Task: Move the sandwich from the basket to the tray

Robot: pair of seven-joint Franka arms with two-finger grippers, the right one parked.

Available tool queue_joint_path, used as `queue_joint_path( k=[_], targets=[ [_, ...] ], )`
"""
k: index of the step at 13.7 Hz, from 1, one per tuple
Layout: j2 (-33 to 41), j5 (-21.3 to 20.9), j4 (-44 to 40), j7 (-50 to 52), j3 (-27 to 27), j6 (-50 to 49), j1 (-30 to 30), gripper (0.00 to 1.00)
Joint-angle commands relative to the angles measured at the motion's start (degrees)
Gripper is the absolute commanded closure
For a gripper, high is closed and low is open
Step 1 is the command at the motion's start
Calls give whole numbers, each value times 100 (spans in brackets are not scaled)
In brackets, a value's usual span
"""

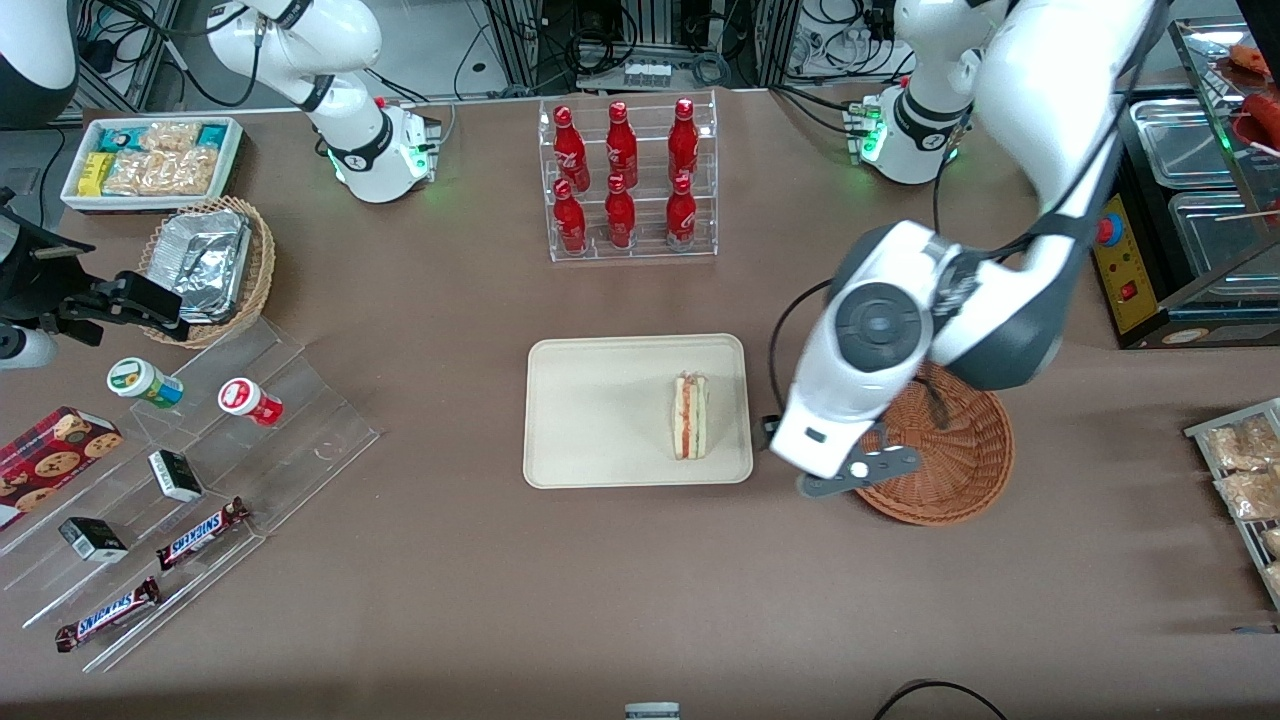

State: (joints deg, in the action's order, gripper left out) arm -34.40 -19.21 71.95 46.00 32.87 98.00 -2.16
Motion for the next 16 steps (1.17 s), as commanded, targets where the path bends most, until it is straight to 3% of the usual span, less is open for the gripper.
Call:
queue_joint_path(
  k=[1, 4, 8, 11, 16],
  targets=[
    [425, 251, 135, -608, 27, -429, 391, 0],
    [724, 541, 170, -1170, 27, -684, 865, 0],
    [997, 550, 214, -1742, 27, -1063, 1366, 0],
    [1479, 945, 495, -2707, -52, -1299, 1780, 0],
    [2226, 1499, 978, -3448, -1421, -1468, 1176, 0]
  ],
)
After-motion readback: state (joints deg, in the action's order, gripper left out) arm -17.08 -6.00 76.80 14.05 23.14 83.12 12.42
